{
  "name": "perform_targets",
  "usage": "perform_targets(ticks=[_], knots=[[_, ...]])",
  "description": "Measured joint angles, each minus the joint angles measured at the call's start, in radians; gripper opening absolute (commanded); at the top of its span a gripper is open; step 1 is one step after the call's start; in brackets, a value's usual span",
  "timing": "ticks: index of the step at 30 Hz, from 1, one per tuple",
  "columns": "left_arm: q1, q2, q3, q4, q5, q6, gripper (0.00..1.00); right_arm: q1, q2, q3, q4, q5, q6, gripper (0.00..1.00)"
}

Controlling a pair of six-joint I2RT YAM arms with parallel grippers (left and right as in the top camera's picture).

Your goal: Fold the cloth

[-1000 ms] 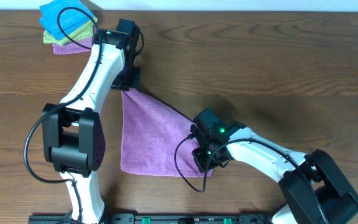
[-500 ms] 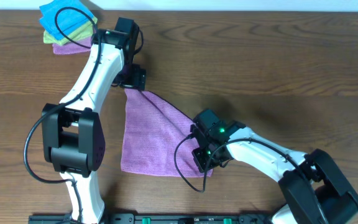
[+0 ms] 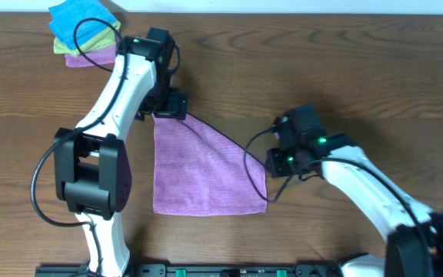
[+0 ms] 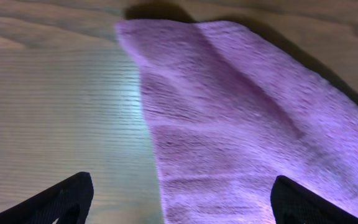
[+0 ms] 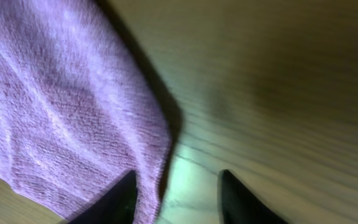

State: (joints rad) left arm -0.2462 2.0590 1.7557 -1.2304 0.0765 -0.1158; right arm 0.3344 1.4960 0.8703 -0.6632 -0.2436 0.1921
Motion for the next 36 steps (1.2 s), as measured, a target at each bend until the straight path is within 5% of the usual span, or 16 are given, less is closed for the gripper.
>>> perform_targets(ticks=[8,11,18,25,36], knots=[[-0.114,0.0,-0.011,-0.073,-0.009,-0.016,0.88,-0.077,-0.089,0.0,-0.092,-0.021,-0.041,0.47],[-0.114,-0.014,-0.017,-0.069,-0.009,-0.024,0.88,-0.101,-0.119,0.0,-0.118,-0.029,-0.066,0.52],[-0.102,-0.297,-0.045,-0.036,-0.073,-0.048,0.92,-0.222,-0.287,0.002,-0.119,-0.03,-0.084,0.56],[-0.102,-0.69,-0.385,0.079,-0.077,-0.121,0.98,-0.286,-0.409,0.004,-0.169,-0.031,-0.091,0.56],[-0.102,-1.056,-0.874,0.153,0.082,-0.289,0.97,-0.287,-0.439,-0.008,-0.303,-0.161,-0.107,0.55]])
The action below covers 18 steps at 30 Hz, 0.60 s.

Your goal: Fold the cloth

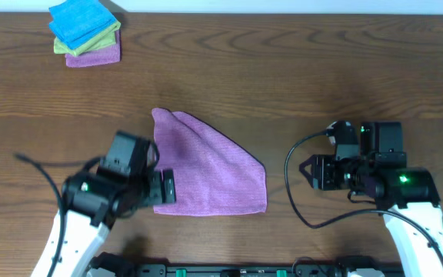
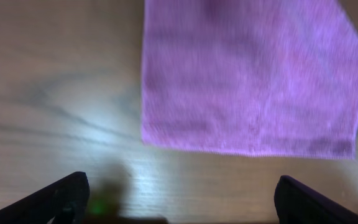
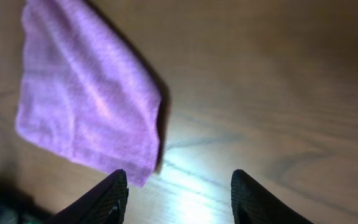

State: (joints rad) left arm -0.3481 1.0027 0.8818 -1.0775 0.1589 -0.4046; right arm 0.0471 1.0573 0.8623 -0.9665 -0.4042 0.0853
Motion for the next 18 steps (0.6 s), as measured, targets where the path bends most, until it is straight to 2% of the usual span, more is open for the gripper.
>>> perform_targets(ticks=[5,10,18], knots=[[0.0,-0.097,-0.147,-0.002,0.092,-0.072,0.97,0.019,0.0,-0.057,-0.013,-0.064,0.0,0.54],[0.0,-0.124,-0.225,0.021,0.15,-0.114,0.96,0.06,0.0,-0.121,0.018,-0.12,0.001,0.49],[0.0,-0.124,-0.301,0.1,0.155,-0.149,0.96,0.124,0.0,-0.222,0.106,-0.173,0.034,0.47]])
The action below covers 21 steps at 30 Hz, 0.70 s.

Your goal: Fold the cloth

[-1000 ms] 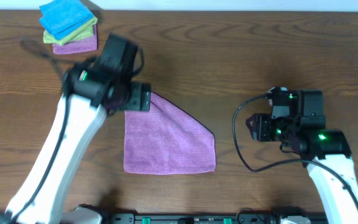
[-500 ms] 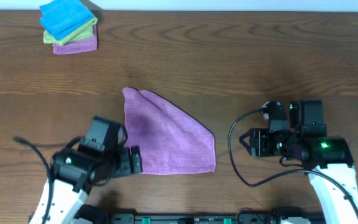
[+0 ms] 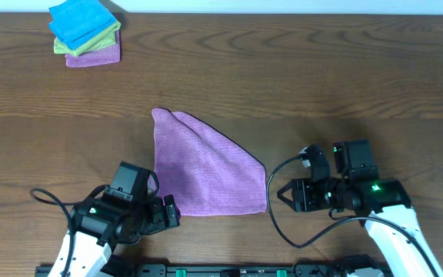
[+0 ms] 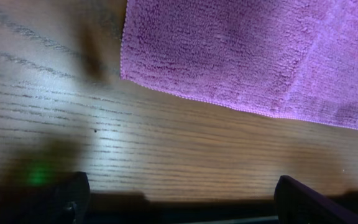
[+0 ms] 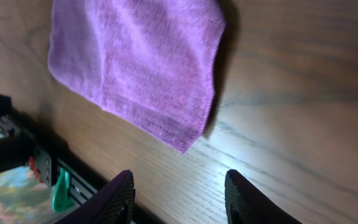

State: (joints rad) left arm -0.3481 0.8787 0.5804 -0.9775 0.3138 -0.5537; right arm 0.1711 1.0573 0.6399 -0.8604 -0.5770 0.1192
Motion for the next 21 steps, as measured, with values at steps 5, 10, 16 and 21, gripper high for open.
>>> perform_targets(ticks=[5,10,16,21], knots=[[0.0,0.0,-0.034,0.056,-0.011,-0.024,0.96,0.068,0.0,-0.043,0.053,-0.013,0.051,0.46],[0.0,0.0,-0.069,0.099,-0.014,-0.047,0.96,0.091,0.016,-0.053,0.058,-0.015,0.077,0.44],[0.0,0.0,-0.139,0.187,-0.015,-0.056,0.96,0.094,0.021,-0.053,0.058,-0.016,0.084,0.42],[0.0,0.0,-0.185,0.288,-0.022,-0.069,0.93,0.121,0.021,-0.053,0.046,-0.017,0.082,0.42]])
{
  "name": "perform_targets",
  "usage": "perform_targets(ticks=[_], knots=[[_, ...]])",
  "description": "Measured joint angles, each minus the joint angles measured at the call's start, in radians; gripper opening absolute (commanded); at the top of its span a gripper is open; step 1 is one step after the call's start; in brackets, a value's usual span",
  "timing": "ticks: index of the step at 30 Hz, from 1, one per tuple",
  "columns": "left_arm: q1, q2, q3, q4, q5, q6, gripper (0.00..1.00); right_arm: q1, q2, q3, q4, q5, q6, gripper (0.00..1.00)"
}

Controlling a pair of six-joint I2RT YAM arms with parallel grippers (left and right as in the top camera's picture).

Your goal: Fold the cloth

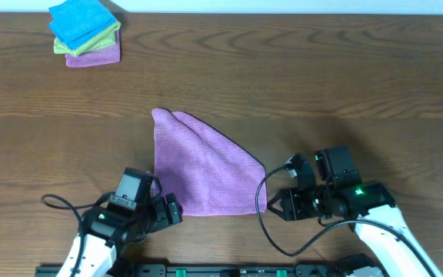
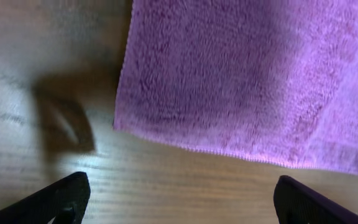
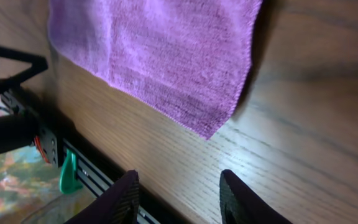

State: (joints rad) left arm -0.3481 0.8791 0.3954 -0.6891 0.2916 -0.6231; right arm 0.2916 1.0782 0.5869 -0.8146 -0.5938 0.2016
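A purple cloth (image 1: 202, 173) lies folded on the wooden table, straight along its left and near edges, slanted on the right. My left gripper (image 1: 169, 210) sits open at the cloth's near left corner (image 2: 122, 124), nothing between its fingers (image 2: 64, 199). Open too, my right gripper (image 1: 275, 205) is just right of the near right corner (image 3: 207, 132) and holds nothing; its fingertips (image 3: 120, 199) hover over bare wood by the front edge.
A stack of folded cloths (image 1: 85, 32), blue over green over purple, lies at the far left corner. The table's front edge and a black rail with a green clip (image 3: 67, 180) run close behind both grippers.
Both grippers have come a little closer to the cloth's near corners, the right one shifting left. The cloth lies unchanged and both grippers remain open.
First my left gripper was at the cloth's far left corner and my right at its right edge. Then both arms were back toward the front, beside the cloth. After that they were at its near edge, and now they flank its near corners, open.
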Motion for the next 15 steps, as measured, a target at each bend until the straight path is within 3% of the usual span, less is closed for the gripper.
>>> perform_targets(ticks=[15], knots=[[0.0,0.111,-0.005,0.11,-0.014,-0.11,0.94,0.013,0.0,0.0,-0.05,-0.019,-0.003,0.44]])
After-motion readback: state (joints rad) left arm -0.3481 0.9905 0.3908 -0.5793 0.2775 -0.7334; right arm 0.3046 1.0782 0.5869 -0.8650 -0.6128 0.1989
